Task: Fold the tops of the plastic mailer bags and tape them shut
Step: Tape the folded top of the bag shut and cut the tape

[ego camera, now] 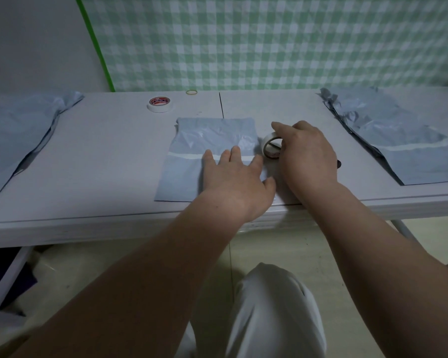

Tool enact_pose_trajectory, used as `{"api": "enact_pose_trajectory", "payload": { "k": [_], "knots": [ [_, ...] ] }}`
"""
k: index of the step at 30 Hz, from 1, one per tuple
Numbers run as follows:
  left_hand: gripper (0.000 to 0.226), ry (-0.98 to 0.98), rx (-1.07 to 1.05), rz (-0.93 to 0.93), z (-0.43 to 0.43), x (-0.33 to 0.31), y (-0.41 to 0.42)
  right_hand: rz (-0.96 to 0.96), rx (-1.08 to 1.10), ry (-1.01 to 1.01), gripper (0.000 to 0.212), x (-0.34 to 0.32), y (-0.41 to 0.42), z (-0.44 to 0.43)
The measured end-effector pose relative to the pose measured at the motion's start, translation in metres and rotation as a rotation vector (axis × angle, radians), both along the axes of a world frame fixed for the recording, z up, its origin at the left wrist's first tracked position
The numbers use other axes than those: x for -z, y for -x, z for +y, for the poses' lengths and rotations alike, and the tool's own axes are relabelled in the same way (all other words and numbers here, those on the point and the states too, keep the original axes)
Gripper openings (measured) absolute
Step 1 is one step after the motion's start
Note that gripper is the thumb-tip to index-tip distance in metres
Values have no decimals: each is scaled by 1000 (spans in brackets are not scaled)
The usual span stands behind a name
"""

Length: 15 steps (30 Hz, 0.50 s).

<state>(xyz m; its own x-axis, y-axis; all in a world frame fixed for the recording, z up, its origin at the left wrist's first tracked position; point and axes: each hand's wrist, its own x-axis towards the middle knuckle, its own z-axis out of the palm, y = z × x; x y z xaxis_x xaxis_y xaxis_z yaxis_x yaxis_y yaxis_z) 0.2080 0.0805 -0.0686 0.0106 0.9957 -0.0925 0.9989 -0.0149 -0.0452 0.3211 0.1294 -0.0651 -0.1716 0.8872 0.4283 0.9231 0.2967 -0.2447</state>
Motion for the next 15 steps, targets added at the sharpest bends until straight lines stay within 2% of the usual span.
{"api": "enact_pose_trajectory", "payload": {
  "k": [6, 9, 15],
  "knots": [
    [61, 4, -9, -17, -1, 2, -1, 226, 22, 59, 41, 1, 1, 3],
    [61, -5, -10, -46, -2, 3, -1, 348, 47, 77, 33, 2, 4, 4],
    [58, -11, -19, -147, -2, 6, 0, 356, 85, 92, 32, 1, 8, 7]
  ]
}}
